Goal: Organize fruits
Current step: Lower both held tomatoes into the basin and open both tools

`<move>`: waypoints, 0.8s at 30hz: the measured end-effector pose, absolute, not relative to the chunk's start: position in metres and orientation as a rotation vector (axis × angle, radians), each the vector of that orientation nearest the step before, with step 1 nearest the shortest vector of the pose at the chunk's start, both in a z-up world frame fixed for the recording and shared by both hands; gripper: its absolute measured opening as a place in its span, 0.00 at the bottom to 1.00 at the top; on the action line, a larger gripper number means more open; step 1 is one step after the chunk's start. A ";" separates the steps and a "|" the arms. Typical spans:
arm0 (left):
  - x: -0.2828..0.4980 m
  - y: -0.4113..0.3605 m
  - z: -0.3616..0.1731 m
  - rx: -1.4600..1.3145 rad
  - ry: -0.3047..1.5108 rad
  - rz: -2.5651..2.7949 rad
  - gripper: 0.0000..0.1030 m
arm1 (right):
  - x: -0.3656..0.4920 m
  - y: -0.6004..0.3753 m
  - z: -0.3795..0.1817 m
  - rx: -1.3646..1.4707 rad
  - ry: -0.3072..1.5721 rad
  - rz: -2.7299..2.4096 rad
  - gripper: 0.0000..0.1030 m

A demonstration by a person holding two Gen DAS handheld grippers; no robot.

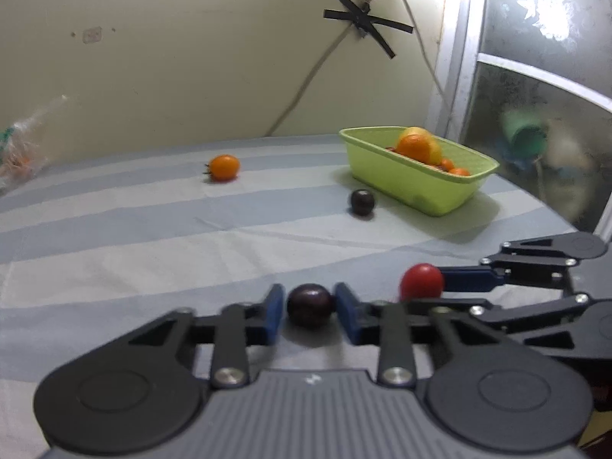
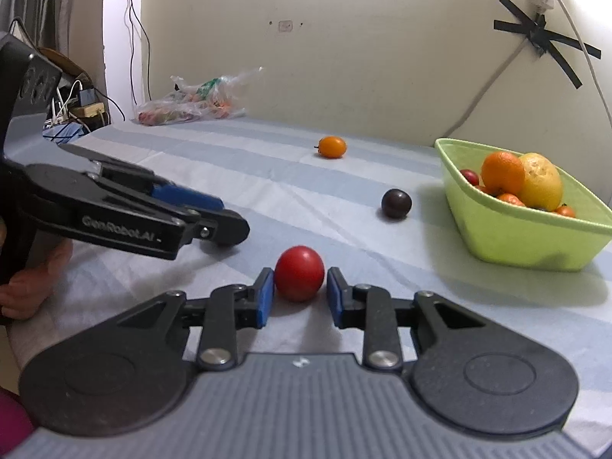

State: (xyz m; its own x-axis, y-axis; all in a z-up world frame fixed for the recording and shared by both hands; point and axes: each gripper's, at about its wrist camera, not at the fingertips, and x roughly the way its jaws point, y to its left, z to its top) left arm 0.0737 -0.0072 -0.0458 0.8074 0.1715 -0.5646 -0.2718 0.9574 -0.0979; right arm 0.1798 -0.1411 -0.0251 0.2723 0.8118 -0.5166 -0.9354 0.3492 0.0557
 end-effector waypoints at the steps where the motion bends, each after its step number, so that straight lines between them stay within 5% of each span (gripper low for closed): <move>1: 0.076 -0.008 -0.044 -0.172 0.584 0.239 0.27 | 0.179 -0.143 -0.024 -0.268 0.501 1.190 0.29; 12: 0.168 -0.021 0.009 -0.158 0.461 0.108 0.27 | 0.240 -0.183 0.004 -0.111 0.321 0.923 0.29; 21: 0.248 -0.034 -0.007 -0.123 0.502 0.093 0.28 | 0.296 -0.189 -0.008 -0.107 0.335 0.775 0.30; 24: 0.257 -0.038 -0.015 -0.107 0.517 0.101 0.41 | 0.309 -0.191 -0.011 -0.075 0.376 0.762 0.32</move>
State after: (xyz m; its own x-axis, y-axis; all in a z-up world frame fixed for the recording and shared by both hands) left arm 0.2572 -0.0385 -0.0146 0.8648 0.0690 -0.4974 -0.1230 0.9894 -0.0768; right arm 0.3088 -0.1905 -0.0108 0.6604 0.6595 -0.3592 -0.6859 0.7244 0.0689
